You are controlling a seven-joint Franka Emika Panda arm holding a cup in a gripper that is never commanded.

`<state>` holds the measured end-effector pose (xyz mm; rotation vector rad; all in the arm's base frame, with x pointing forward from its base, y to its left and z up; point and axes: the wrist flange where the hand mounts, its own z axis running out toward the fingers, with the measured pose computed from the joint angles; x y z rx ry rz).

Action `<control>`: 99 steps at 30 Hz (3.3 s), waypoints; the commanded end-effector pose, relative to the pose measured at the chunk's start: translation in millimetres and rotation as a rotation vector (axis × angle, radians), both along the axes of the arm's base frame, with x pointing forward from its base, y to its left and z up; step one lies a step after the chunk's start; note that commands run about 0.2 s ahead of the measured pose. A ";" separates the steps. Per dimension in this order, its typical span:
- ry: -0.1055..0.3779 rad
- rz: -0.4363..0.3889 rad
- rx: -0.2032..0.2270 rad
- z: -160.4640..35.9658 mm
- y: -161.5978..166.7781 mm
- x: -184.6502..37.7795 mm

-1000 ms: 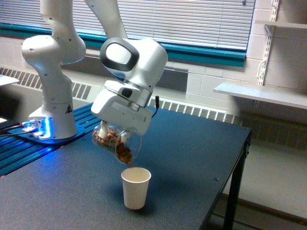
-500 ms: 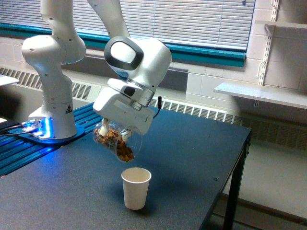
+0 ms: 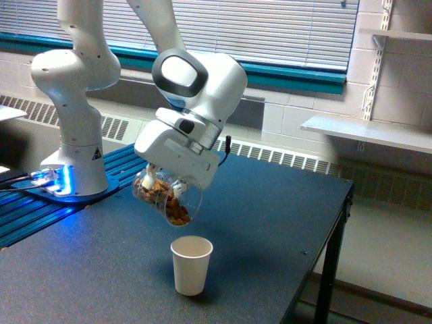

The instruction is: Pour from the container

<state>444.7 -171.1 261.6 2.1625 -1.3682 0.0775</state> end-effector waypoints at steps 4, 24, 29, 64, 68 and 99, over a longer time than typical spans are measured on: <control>0.023 0.005 -0.023 3.1 5.5 6.2; 0.068 0.028 -0.037 -1.5 3.4 12.5; 0.078 0.040 -0.039 -3.9 1.4 15.3; 0.143 0.083 -0.046 -8.9 -3.4 17.3; 0.152 0.086 -0.054 -8.0 -3.2 16.4; 0.240 0.144 -0.074 0.4 -4.1 35.1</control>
